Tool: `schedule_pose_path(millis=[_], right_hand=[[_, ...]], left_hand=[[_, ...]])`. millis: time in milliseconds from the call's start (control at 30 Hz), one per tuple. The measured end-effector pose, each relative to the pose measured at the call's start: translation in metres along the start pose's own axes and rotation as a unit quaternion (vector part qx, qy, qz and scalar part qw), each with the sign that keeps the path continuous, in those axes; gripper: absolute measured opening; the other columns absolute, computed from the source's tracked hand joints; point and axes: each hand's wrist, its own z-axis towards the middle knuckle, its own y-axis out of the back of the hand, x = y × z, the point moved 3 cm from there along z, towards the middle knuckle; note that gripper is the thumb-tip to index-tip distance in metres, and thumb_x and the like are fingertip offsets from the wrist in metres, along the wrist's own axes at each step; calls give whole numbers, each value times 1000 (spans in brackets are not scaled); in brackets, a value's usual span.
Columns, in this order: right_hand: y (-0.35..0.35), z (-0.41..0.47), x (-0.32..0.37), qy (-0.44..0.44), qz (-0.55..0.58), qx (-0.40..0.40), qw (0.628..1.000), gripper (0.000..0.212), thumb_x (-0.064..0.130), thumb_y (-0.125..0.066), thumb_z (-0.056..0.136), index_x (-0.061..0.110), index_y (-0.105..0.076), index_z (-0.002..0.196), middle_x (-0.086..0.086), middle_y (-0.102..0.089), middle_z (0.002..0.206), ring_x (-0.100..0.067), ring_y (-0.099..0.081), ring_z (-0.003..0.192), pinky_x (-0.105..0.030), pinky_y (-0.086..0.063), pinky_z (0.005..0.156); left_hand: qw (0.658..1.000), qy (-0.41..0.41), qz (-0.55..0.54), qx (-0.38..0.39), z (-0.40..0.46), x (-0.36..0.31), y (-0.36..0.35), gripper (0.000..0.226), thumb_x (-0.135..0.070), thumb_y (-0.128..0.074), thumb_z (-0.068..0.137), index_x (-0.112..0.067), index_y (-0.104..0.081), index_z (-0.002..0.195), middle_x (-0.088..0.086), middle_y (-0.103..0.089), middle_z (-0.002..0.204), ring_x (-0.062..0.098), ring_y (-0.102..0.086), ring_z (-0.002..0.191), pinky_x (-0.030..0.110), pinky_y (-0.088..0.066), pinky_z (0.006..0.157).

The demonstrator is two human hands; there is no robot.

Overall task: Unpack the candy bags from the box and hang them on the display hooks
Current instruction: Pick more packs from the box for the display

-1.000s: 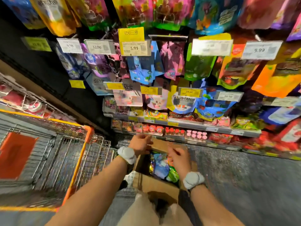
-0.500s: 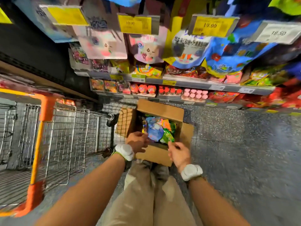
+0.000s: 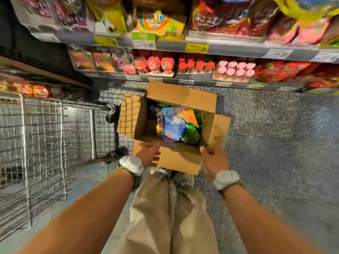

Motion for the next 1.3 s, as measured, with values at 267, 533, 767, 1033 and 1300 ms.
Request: schedule_pose_path(millis=[267,533,767,1033,1300], right_hand=[[-37,69,-12,22,-5,16,1000,34,49,-59,94,16,-65,99,-3,-66,91,-26,-61,85,-30,-41,69],[-74,130,-13,83,-1,69,994,41,49,-59,94,20,-63,122,7,-56,110,-17,-58,96,-29,-48,79],[-111,186,-31,37,62,26,997,52,45,-68,89,20,-56,133,-10,-62,129,-29,-62,105,-41,-53,92],[-138,225,-40,-9,52,-18,998,78,37,-75,84,12,-37,148,-10,-37,151,-29,-38,139,-37,-37,112],[-151,257,-54,-76,-2,-35,996,76,21,-71,90,15,-27,151,-16,-34,147,-38,-45,131,-40,-43,101]], left_hand=[[1000,-15,-20,18,86,9,-29,25,-29,-64,93,-10,-62,108,9,-60,92,21,-56,70,32,-51,59],[996,11,-77,-52,169,29,-39,25,-32,-70,89,-14,-60,103,12,-68,94,31,-70,80,43,-62,68],[995,-21,-37,-88,253,21,-49,55,-54,-82,63,-18,-68,102,11,-74,99,32,-72,89,52,-58,83],[983,-74,140,-96,305,4,-55,65,-51,-68,85,-12,-53,134,14,-61,127,30,-61,105,23,-50,71],[978,-71,169,-95,348,11,-56,66,-44,-67,88,-10,-46,141,7,-58,119,22,-56,96,20,-45,67]])
